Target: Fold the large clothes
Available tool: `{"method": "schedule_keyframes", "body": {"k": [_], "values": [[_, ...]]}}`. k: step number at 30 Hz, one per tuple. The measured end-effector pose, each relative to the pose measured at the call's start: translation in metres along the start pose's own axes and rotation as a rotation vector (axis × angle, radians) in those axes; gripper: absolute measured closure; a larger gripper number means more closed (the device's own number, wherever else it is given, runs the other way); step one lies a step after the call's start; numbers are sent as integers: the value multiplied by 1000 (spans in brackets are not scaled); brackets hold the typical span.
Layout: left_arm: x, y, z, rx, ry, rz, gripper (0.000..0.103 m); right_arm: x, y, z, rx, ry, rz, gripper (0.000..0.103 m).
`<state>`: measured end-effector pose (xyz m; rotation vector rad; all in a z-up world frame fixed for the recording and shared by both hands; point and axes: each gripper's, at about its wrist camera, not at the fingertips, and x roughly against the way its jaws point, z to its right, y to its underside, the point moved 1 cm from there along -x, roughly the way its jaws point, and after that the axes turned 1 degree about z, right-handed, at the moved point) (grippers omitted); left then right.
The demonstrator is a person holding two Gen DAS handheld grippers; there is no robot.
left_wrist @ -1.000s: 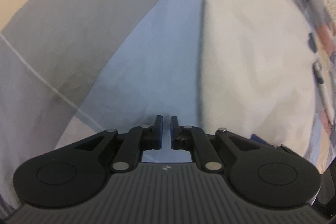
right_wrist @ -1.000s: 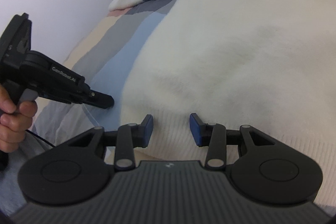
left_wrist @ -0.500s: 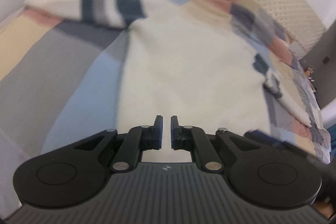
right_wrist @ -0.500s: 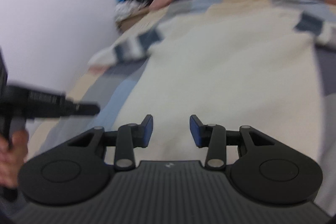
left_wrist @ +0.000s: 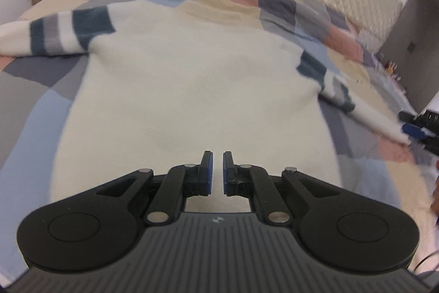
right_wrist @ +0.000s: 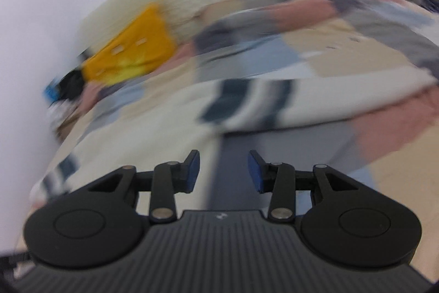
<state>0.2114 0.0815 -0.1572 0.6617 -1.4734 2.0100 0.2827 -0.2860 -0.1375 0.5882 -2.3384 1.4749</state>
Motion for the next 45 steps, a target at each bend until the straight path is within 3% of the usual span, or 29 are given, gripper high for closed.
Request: {"method": "schedule_keyframes", "body": {"k": [6,8,13,16,20,23,25,26,29,36,45], "values": [[-40,9,-3,-44,-34,3,96,-60,-22,116,-281,143,49,28],[-47,7,-8,-34,-37,-2,96,-79,-26,153,-398,146,72,27],[-67,2,-17,1,-40,-26,96,-115,-33,213,-554,173,142,26],[-77,1,-21,0,-41,-34,96,-126,-38,234,-598,136,221,27],[-85,3,-23,-2,-45,-50,96,-137,-50,249,-609,137,265,27],[-91,4,-21,-16,-59,-72,96,-141,-56,262,-650,163,274,39],[-94,5,-19,-22,-65,-82,96,-144,-62,271,-670,200,271,57],[-95,4,-19,-22,-66,-85,96,-144,-63,273,-666,217,263,71],[-95,2,-21,-10,-56,-93,96,-143,-70,270,-620,221,259,79],[-81,-10,-31,3,-37,-99,96,-113,-111,217,-439,151,309,84],[-34,-26,-54,75,-21,-42,96,-57,-172,72,-115,27,353,85]]}}
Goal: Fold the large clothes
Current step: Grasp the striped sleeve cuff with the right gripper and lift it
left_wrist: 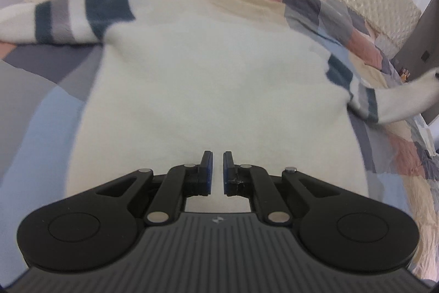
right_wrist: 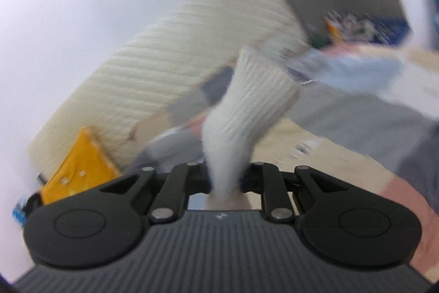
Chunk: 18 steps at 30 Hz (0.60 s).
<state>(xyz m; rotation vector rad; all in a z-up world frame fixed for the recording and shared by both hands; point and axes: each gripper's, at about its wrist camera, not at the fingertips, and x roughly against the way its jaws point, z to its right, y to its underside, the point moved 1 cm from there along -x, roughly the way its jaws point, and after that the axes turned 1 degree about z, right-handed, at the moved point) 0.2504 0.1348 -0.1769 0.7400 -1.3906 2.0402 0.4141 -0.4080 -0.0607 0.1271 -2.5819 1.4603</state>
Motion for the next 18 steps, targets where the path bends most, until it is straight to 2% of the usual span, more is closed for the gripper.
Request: {"method": "schedule_keyframes", "body": {"k": [6,10,13,18], "values": [[31,0,-17,-8,11,56,96,25,-9,-113,171,-120,25,85],[36,5,-27,-40,-45,80,96,48,0,-180,254,-192,31,85],[47,7,-35,-38,-124,114,96,60,11,-214,310,-234,27,85],[72,1,-42,-28,-65,156,96,84,45,-273,413,-313,2,85]]}}
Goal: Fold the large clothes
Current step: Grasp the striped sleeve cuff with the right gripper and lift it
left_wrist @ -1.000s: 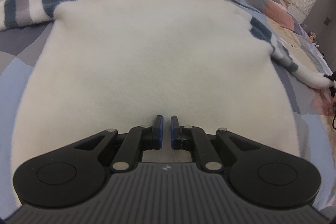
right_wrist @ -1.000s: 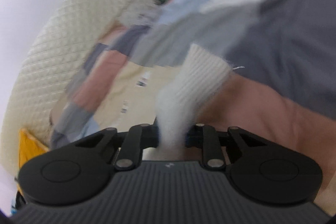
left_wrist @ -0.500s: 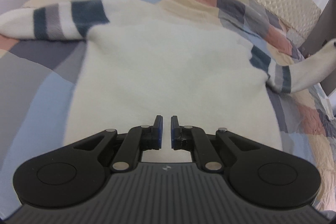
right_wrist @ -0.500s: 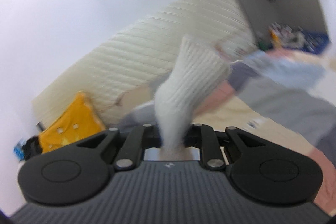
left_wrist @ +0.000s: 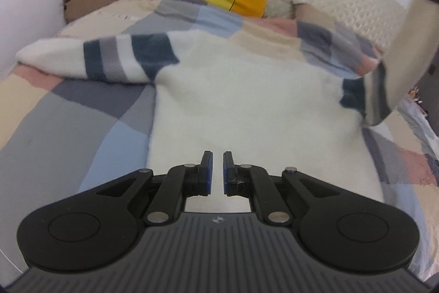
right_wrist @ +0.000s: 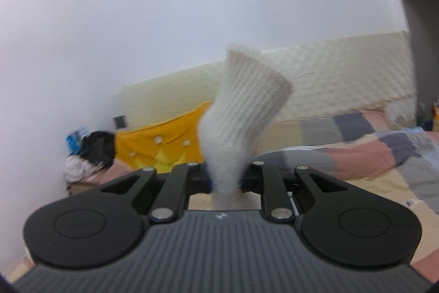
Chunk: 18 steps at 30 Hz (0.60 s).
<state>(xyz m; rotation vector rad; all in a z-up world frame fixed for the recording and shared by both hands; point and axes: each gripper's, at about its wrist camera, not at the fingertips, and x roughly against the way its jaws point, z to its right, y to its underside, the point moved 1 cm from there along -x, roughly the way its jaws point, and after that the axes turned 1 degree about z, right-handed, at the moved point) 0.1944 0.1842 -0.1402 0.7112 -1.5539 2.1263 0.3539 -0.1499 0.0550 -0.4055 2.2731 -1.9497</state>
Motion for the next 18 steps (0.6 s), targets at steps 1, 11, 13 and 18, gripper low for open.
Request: {"method": "schedule_keyframes", "body": {"k": [1,11,13,18], "values": [[5,-1,-3,3,0,11,96,0,4,-13,22,-15,-7,85],[26,-10,-40,122,38,57,96,8,90,-123,182,-145,-127,85],[31,-13,-49,142,35,76,96,7,110,-143,195,-170,-161,85],[40,-17,-73,213,34,101,96,16,168,-191,306,-252,-229,85]]}}
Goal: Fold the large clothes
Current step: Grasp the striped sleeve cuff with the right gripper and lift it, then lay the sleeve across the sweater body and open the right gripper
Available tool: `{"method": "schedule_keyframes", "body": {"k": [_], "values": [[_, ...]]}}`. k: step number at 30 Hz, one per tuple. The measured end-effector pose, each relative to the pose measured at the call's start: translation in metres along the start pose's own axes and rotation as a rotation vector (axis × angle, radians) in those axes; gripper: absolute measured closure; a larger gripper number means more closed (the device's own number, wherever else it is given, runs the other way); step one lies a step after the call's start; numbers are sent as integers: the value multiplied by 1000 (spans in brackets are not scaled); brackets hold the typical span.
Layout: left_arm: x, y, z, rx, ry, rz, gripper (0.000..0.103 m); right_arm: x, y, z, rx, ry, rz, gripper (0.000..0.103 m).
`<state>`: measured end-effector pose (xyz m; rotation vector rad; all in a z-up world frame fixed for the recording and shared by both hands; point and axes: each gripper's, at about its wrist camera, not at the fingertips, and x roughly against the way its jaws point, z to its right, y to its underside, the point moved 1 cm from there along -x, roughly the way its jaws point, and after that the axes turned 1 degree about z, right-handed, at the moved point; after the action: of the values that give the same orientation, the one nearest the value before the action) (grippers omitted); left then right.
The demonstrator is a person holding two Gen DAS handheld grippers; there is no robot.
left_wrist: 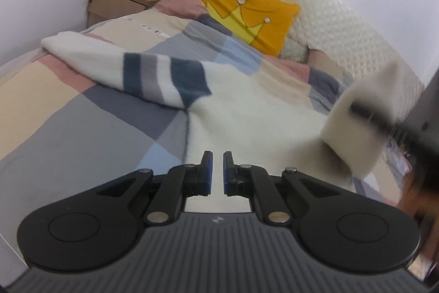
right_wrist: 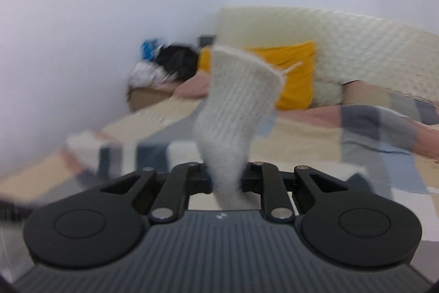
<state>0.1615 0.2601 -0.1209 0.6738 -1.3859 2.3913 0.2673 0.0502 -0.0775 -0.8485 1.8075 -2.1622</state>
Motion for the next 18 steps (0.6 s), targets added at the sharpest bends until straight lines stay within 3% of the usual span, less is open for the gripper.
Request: {"method": "schedule_keyframes", "body": {"k": [7,16,18], "values": [[2,-8,-21,60,-4,9,96,-16,51,-58,66,-147,-109,85],[-14,-2,-21,58,22,-31,96,-25,90,-73,69,-183,-209,83],[-20,1,-21,70,46,-46,96,-28,92,-75,65,-210,-229,69]]}}
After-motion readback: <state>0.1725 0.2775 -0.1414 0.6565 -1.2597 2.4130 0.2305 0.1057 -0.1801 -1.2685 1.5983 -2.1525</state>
